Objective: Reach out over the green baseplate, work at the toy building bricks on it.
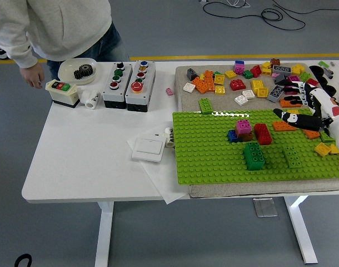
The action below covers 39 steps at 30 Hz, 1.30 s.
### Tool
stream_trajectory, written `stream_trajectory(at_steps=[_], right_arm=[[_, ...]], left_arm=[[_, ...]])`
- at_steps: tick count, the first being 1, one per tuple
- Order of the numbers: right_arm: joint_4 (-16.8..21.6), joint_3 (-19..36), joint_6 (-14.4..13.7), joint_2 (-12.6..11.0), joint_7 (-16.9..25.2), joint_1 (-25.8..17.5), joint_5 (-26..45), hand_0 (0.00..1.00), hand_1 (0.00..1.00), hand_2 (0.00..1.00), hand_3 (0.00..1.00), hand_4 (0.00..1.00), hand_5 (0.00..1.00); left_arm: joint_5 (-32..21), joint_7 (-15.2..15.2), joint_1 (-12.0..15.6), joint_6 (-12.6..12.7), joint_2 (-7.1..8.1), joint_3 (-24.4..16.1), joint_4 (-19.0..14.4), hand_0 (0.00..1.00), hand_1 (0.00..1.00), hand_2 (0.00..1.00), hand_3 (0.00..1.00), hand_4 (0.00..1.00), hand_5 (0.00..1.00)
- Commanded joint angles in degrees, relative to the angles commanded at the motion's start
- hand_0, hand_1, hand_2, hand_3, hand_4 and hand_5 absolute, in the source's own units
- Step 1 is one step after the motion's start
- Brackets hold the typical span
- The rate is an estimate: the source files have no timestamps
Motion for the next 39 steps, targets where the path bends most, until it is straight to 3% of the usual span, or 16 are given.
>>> stream_trajectory(at_steps=[16,21,22,28,39], right_arm=[[-6.6,-10.4,-0.5,-0.7,5.1,8.3,-16.6,0.731,0.722,0.769,0.812,0.836,0.229],[-10.0,-16.3,-1.4,0.7,6.7,13.2,-21.4,0.731,0.722,0.769,0.812,0.836,0.229],[-10.6,-17.1,-1.5,1.1,6.9,13.9,-21.8,0.700,0.705,0.751,0.770,0.825,0.227],[-14.8,-21.8,-1.2,3.8,7.4,18.2,-24.1,0.695,0.695,0.743,0.735,0.817,0.227],[-20.2,-26.3,-0.2,6.7,7.5,22.2,-28.7,0.694,0.698,0.741,0.743,0.816,0.222]], left_arm=[[0.9,-0.1,-0.3,-0.3,-0.05,-0.5,-0.1,0.749,0.752,0.713,0.597,0.666,0.599],[0.4,-0.1,-0.5,-0.3,0.06,-0.2,-0.1,0.749,0.752,0.713,0.597,0.666,0.599],[0.2,-0.1,-0.6,-0.3,0.07,-0.1,-0.2,0.749,0.751,0.713,0.597,0.667,0.600],[-0.7,0.0,-0.9,-0.4,0.18,0.5,-0.2,0.748,0.750,0.713,0.597,0.667,0.601],[-1.0,0.1,-1.1,-0.6,0.35,0.6,-0.3,0.749,0.749,0.713,0.597,0.667,0.600]])
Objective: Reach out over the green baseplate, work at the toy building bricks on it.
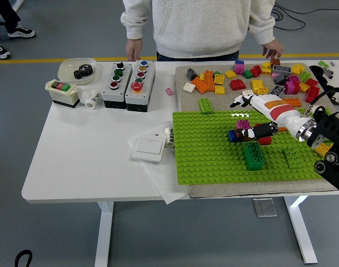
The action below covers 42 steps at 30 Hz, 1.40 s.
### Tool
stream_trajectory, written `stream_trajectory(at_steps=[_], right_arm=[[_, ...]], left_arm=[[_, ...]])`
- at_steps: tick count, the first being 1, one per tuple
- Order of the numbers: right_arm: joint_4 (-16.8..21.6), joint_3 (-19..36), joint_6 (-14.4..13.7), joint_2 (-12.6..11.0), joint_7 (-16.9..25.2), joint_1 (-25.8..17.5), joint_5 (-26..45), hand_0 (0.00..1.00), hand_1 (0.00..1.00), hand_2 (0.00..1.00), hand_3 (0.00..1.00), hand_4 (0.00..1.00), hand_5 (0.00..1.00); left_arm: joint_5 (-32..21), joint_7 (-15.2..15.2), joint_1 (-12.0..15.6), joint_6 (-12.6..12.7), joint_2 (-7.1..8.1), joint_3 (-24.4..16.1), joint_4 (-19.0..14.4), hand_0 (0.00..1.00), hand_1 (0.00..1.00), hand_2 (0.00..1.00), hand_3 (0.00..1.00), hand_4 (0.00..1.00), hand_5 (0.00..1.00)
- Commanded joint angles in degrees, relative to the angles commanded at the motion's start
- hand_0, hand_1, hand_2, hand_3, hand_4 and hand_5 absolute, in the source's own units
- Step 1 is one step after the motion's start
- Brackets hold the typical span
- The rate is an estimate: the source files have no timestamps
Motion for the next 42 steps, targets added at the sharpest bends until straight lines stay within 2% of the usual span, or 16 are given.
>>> stream_trajectory(at_steps=[14,21,30,31,36,37,42], right_arm=[[-5.4,-2.0,-0.9,1.5,-0.2,1.4,-4.6,0.688,0.700,0.741,0.758,0.804,0.204],[-7.2,-2.8,-0.7,2.1,-0.3,1.6,-5.2,0.686,0.696,0.740,0.725,0.796,0.204],[-9.5,-3.3,-2.2,3.0,0.3,1.4,-4.8,0.685,0.694,0.738,0.719,0.792,0.207],[-9.5,-3.3,-2.4,3.1,0.5,1.4,-4.7,0.648,0.653,0.676,0.591,0.745,0.219],[-9.9,-3.5,-2.7,3.2,1.0,1.6,-3.8,0.648,0.653,0.676,0.591,0.745,0.219],[-10.0,-3.6,-2.6,3.3,1.0,1.6,-3.8,0.632,0.646,0.652,0.565,0.723,0.296],[-10.8,-3.8,-2.3,3.6,1.0,1.6,-3.4,0.632,0.646,0.652,0.565,0.723,0.296]], left_arm=[[-0.9,0.1,-0.4,0.0,0.12,0.5,0.0,0.746,0.746,0.711,0.597,0.667,0.601],[-1.1,0.2,-0.6,0.1,0.12,0.7,-0.1,0.747,0.745,0.712,0.597,0.667,0.601],[-1.3,0.2,-0.8,0.0,0.09,0.9,-0.1,0.746,0.743,0.711,0.597,0.667,0.601],[-1.3,0.2,-0.8,0.0,0.09,0.9,-0.1,0.746,0.743,0.711,0.597,0.667,0.601],[-1.6,0.4,-1.1,0.0,0.12,1.1,-0.1,0.746,0.743,0.711,0.597,0.667,0.601],[-1.6,0.4,-1.1,0.0,0.13,1.1,-0.1,0.746,0.743,0.710,0.598,0.667,0.601],[-1.6,0.5,-1.2,0.0,0.15,1.0,-0.2,0.746,0.743,0.710,0.598,0.667,0.601]])
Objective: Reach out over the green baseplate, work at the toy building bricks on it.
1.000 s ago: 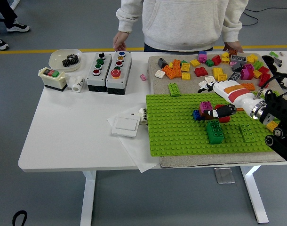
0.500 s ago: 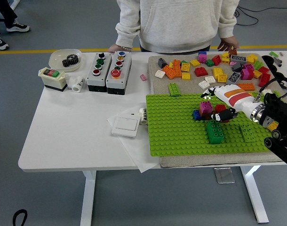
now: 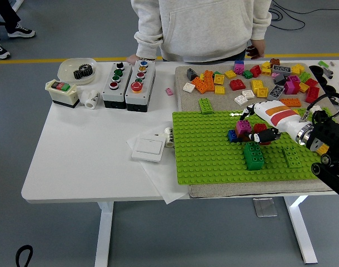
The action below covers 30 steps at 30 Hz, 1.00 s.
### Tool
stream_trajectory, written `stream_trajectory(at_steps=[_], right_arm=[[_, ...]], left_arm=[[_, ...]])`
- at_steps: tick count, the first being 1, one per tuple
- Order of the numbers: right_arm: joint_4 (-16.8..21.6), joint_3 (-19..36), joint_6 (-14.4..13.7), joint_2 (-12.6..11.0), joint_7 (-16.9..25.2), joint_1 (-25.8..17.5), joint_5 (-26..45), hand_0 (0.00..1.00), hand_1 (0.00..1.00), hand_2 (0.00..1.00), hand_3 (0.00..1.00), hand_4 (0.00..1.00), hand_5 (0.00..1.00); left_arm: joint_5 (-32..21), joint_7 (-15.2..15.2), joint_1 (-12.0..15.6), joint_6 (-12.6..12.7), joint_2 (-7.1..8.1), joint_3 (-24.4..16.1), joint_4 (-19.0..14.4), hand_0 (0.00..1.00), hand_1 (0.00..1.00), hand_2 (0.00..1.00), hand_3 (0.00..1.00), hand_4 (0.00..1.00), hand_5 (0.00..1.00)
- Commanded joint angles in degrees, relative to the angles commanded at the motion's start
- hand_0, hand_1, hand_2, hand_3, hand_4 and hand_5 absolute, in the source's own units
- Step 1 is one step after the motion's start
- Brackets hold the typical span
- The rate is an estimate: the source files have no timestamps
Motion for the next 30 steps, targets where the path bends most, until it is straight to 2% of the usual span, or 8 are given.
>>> stream_trajectory(at_steps=[1,12,13,18,19,24,25,30], right_arm=[[-0.1,0.0,0.0,0.0,0.0,0.0,0.1,0.630,0.644,0.645,0.557,0.719,0.328],[-0.6,-0.5,-0.9,0.3,0.8,-0.1,0.9,0.611,0.642,0.638,0.551,0.715,0.338],[-0.6,-0.5,-1.3,0.2,1.1,-0.1,1.1,0.496,0.561,0.589,0.530,0.683,0.327],[-0.3,-0.1,-2.4,-0.1,1.9,-0.2,2.1,0.496,0.561,0.589,0.530,0.683,0.327],[-0.2,-0.1,-2.6,-0.2,2.0,-0.3,2.3,0.375,0.500,0.545,0.509,0.665,0.315],[0.9,0.7,-2.5,-0.7,1.9,-0.7,3.4,0.375,0.500,0.545,0.509,0.665,0.315],[1.3,1.0,-2.4,-0.9,1.7,-0.8,3.7,0.294,0.458,0.521,0.504,0.653,0.323],[4.4,2.7,-1.5,-2.1,0.0,-1.5,6.3,0.294,0.458,0.521,0.504,0.653,0.323]], left_arm=[[0.0,0.0,0.0,0.0,0.00,0.0,0.0,0.745,0.743,0.709,0.597,0.667,0.601],[0.3,0.1,-0.1,0.0,0.00,-0.1,0.0,0.745,0.742,0.709,0.597,0.667,0.600],[0.4,0.0,-0.1,0.0,0.00,-0.2,0.0,0.744,0.742,0.709,0.597,0.667,0.600],[0.6,0.0,0.0,0.1,-0.01,-0.2,0.0,0.744,0.742,0.709,0.597,0.667,0.600],[0.6,0.0,0.0,0.1,-0.01,-0.3,0.0,0.744,0.742,0.709,0.598,0.667,0.600],[0.8,0.0,0.0,0.2,0.00,-0.3,0.0,0.744,0.742,0.709,0.598,0.667,0.600],[0.8,0.0,0.0,0.2,0.00,-0.3,0.0,0.744,0.742,0.710,0.597,0.667,0.601],[0.9,0.0,0.1,0.3,0.01,-0.4,0.1,0.744,0.742,0.710,0.597,0.667,0.601]])
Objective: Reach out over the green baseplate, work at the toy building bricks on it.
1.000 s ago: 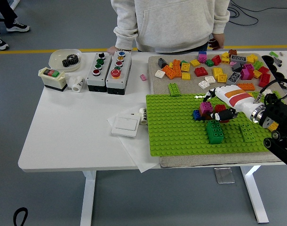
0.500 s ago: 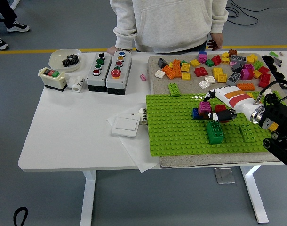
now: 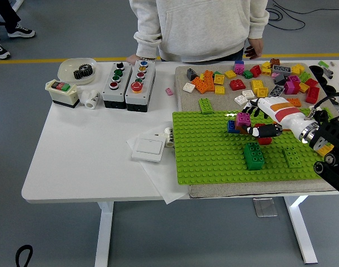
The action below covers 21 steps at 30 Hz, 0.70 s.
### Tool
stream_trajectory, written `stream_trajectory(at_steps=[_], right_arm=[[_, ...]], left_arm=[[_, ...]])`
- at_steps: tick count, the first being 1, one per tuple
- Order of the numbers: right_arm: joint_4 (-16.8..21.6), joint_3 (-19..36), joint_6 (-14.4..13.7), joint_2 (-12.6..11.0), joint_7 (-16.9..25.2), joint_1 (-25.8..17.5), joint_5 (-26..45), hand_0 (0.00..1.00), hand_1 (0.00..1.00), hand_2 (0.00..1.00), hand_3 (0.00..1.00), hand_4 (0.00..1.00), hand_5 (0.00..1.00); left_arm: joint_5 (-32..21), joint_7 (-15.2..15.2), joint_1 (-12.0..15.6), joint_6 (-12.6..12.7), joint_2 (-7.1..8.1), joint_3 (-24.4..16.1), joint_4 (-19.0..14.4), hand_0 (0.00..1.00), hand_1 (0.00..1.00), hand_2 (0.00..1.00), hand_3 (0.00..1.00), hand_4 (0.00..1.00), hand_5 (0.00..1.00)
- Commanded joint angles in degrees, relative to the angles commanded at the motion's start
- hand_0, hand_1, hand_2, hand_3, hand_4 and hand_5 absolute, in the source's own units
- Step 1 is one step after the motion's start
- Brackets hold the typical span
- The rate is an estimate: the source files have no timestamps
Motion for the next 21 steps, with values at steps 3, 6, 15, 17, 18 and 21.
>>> stream_trajectory(at_steps=[3,6,15,17,18,21], right_arm=[[1.9,1.2,0.4,-0.7,-1.2,-0.3,1.1,0.253,0.432,0.510,0.502,0.648,0.336],[3.2,2.1,0.7,-1.3,-2.1,-0.6,1.6,0.253,0.432,0.510,0.502,0.648,0.336],[11.0,5.8,1.8,-4.6,-8.2,-2.8,2.4,0.190,0.390,0.496,0.497,0.650,0.355],[13.3,6.7,2.2,-5.6,-10.0,-3.6,2.8,0.190,0.390,0.496,0.497,0.650,0.355],[14.1,6.9,2.3,-5.9,-10.5,-3.7,2.9,0.190,0.390,0.496,0.497,0.650,0.355],[17.6,8.2,3.8,-7.6,-13.0,-4.9,3.7,0.172,0.365,0.495,0.495,0.660,0.379]], left_arm=[[0.1,0.0,0.1,0.0,0.00,-0.1,0.0,0.744,0.742,0.710,0.597,0.667,0.601],[0.2,0.0,0.1,0.0,0.01,-0.1,0.0,0.744,0.742,0.710,0.597,0.667,0.601],[0.8,0.1,0.3,0.1,0.03,-0.4,0.1,0.744,0.741,0.709,0.597,0.666,0.600],[1.1,0.1,0.4,0.1,0.03,-0.6,0.1,0.744,0.741,0.709,0.597,0.666,0.600],[1.1,0.1,0.4,0.1,0.03,-0.6,0.1,0.744,0.741,0.709,0.597,0.666,0.600],[1.5,0.1,0.6,0.1,0.02,-0.8,0.2,0.743,0.741,0.711,0.597,0.666,0.600]])
